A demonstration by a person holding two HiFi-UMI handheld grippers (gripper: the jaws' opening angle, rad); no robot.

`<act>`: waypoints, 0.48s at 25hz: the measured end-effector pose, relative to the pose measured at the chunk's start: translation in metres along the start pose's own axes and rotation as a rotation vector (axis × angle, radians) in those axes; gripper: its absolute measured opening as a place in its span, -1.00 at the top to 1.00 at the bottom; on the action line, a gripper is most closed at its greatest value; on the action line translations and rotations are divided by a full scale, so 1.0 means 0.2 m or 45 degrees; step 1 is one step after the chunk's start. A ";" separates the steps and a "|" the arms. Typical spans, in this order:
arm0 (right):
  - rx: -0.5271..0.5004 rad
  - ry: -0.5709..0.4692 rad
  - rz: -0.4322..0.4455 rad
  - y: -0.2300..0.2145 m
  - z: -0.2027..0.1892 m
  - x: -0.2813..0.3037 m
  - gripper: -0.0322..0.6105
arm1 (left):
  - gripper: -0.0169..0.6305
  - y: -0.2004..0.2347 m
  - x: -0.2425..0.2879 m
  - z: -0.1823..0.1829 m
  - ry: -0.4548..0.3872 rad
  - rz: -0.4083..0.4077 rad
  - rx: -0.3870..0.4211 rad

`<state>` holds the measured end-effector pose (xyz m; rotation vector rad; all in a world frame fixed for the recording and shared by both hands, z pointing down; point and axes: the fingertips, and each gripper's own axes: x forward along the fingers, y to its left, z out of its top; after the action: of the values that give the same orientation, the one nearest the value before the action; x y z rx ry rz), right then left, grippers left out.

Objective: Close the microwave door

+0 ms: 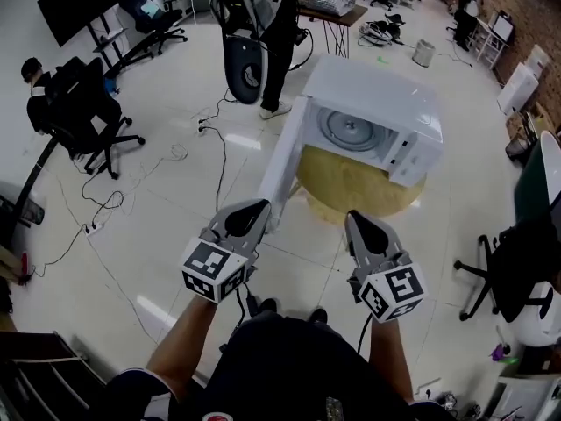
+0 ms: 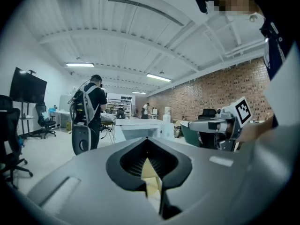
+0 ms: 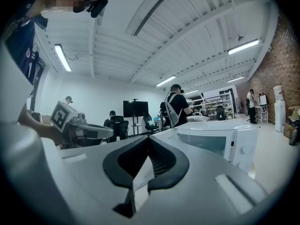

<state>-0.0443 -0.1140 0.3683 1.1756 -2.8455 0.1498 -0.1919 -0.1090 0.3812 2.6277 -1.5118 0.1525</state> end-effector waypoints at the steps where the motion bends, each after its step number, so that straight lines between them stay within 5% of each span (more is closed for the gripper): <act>1: -0.002 0.003 0.009 0.01 0.00 0.01 0.89 | 0.91 0.05 -0.02 0.00 0.002 0.028 0.000; 8: -0.012 0.021 0.042 0.06 -0.01 0.06 0.89 | 0.91 0.28 -0.09 -0.17 0.105 0.175 -0.030; 12: -0.019 0.028 0.038 0.06 -0.01 0.06 0.89 | 0.91 0.33 -0.06 -0.36 0.211 0.163 -0.046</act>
<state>-0.0613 -0.1138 0.3704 1.1220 -2.8408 0.1416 -0.2573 -0.1209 0.4529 2.4235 -1.6088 0.3409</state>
